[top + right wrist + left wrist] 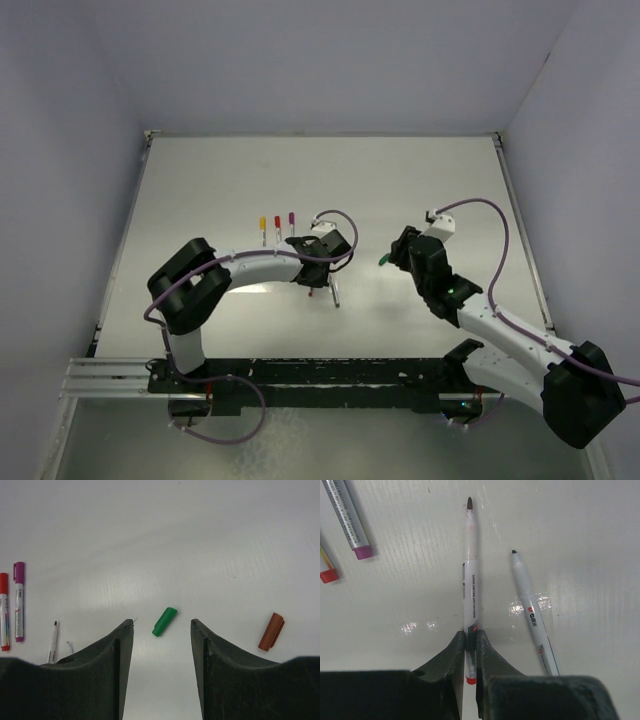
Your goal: Insert the pens into the pen caps
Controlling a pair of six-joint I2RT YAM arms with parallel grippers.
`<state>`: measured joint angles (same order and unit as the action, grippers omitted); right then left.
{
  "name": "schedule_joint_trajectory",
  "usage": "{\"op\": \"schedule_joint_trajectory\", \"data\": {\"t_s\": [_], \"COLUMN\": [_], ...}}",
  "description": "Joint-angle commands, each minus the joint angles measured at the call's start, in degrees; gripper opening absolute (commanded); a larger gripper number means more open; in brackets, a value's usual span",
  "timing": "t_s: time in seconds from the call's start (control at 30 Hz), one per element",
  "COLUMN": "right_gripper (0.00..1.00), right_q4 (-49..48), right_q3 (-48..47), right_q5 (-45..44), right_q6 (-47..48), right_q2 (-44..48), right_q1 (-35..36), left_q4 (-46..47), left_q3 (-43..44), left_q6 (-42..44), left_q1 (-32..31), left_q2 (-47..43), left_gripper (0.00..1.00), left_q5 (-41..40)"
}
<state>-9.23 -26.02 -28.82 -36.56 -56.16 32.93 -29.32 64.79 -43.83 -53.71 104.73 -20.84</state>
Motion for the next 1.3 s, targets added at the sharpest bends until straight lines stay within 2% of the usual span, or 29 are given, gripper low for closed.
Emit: {"op": "schedule_joint_trajectory", "data": {"t_s": [0.0, 0.17, 0.3, 0.43, 0.6, 0.83, 1.27], "right_gripper": [0.52, 0.52, 0.52, 0.47, 0.5, 0.52, 0.5], "right_q4": [5.2, 15.5, 19.2, 23.0, 22.9, 18.9, 13.1], "right_q3": [-2.5, -4.7, -5.4, -6.4, -6.4, -3.8, -4.1], "right_q5": [-4.3, -11.5, -13.9, -17.0, -17.3, -11.5, -4.7], "right_q6": [-3.9, -11.1, -14.4, -17.6, -18.3, -17.0, -14.4], "right_q2": [1.0, 0.1, -1.3, -3.8, -6.0, -7.3, -14.8], "right_q1": [-0.2, -0.3, -0.3, -0.6, -2.6, -10.0, -14.1], "left_q4": [-0.6, 1.7, 3.5, 5.1, 6.7, 8.1, 9.5], "left_q3": [-1.9, -3.8, -5.4, -6.7, -7.8, -8.7, -8.7], "left_q6": [1.0, 1.4, 2.1, 3.4, 5.0, 5.9, 7.4], "left_q1": [0.0, 0.3, 0.7, 0.7, 0.8, 0.6, 0.6], "left_q2": [4.5, 3.2, -0.2, -5.6, -11.5, -15.1, -15.8], "left_gripper": [0.0, 0.0, 0.0, 0.0, 0.0, 0.0, 0.0], "left_q5": [1.6, 3.3, 3.7, 2.6, 2.1, 3.5, 5.1]}}
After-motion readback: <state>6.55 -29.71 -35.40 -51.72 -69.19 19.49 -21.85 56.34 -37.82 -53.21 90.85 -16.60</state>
